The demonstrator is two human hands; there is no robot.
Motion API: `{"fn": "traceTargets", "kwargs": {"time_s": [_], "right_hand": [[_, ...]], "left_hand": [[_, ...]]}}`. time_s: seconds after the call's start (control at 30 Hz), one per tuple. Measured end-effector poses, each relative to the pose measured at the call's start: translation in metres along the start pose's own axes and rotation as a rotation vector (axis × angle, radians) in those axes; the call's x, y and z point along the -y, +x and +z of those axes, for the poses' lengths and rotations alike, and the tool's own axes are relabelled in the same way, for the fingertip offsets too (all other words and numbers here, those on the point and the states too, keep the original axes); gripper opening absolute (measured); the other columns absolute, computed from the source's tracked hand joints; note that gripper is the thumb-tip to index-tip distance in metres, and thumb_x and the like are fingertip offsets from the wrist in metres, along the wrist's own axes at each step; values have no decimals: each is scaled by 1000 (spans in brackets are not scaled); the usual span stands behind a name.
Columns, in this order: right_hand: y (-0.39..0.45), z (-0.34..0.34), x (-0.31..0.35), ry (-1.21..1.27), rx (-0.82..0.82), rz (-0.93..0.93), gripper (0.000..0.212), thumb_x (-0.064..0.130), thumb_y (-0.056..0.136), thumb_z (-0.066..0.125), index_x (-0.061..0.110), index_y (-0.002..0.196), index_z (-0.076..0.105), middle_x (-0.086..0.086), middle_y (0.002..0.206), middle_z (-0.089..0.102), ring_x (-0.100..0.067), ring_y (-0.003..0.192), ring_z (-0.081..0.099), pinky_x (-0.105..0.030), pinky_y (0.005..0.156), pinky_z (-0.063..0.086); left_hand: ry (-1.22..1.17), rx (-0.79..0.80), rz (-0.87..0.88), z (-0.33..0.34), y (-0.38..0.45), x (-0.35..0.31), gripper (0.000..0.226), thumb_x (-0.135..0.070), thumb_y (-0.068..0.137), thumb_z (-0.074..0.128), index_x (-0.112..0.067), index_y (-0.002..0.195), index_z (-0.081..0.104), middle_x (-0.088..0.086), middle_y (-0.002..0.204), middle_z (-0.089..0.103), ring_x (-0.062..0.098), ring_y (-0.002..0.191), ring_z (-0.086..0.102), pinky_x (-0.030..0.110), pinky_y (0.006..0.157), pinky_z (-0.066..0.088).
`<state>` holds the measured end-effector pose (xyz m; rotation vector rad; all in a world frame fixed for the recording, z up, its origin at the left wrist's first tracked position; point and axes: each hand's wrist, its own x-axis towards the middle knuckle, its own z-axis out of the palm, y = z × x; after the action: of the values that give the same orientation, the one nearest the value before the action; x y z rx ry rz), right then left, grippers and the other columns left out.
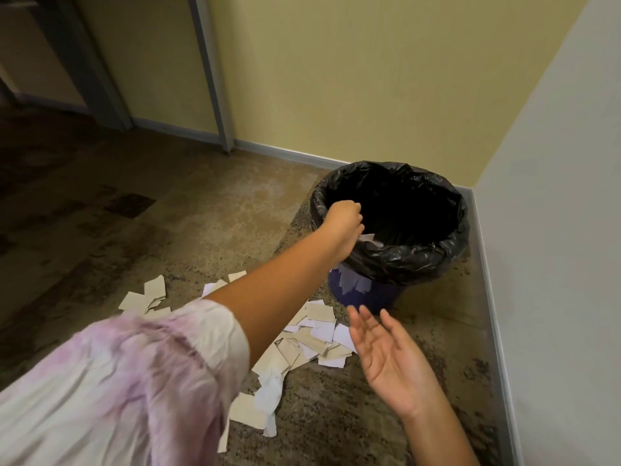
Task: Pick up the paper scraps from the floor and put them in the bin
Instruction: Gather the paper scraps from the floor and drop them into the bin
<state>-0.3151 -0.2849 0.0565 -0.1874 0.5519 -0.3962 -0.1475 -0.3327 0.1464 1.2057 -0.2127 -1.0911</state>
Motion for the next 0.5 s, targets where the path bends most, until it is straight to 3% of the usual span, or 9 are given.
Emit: {"fn": "traceTargets", "kwargs": {"time_s": [0.03,0.1,0.13,0.2,0.3,0.37,0.43,0.5], "right_hand": [[3,-6,-2,-5,-13,13,31,28,95,46,3,107,59,-18,102,72,-22,86,73,-31,61,61],[9,-16,-8,-29,-49,41,30,26,95,47,3,111,57,-21,104,71,-24,88,73,-33,63,61],[14,-21,-14,-77,-81,56,29,24,95,49,3,113,56,-22,107,70,-26,90,72,-34,65,61],[27,-36,-35,-311,-175,90,28,20,95,50,4,118,53,-22,114,66,-29,98,69,-35,73,60],[48,-62,-81,-1080,-376,160,44,21,94,56,10,134,42,-11,129,54,-23,112,57,-25,81,52],[57,-86,-110,-1659,-380,172,64,25,90,63,17,145,31,-9,152,30,-24,134,38,-30,98,45],[62,-110,-131,-2004,-291,277,85,25,86,68,26,151,13,-3,161,-3,-27,148,5,-40,116,27],[64,-123,-143,-2216,-261,420,101,24,84,70,29,151,-5,1,159,-19,-28,147,-11,-45,119,19]], "left_hand": [[48,-10,50,-8,-1,3,43,-2,99,30,3,142,33,21,142,43,34,136,39,37,109,36],[139,-78,134,-38,-5,16,36,2,97,31,3,129,49,20,132,54,31,108,63,28,82,54],[210,-139,169,-57,-7,25,31,3,97,33,0,119,55,20,121,60,23,89,67,23,70,55],[363,-269,171,-104,-15,50,21,-1,97,39,-7,104,58,14,106,62,13,72,62,23,62,52],[611,-452,19,-186,-32,95,13,-12,95,50,-6,102,59,17,108,63,25,87,63,34,74,51],[913,-519,-127,-243,-48,124,24,-13,92,53,-2,111,61,20,116,63,34,105,60,36,83,48],[1134,-524,-246,-293,-70,147,33,-11,88,59,-1,119,59,20,121,61,32,111,58,34,88,46],[1209,-566,-335,-334,-90,163,39,-12,83,66,-2,120,58,18,123,59,30,111,58,34,92,47]]}}
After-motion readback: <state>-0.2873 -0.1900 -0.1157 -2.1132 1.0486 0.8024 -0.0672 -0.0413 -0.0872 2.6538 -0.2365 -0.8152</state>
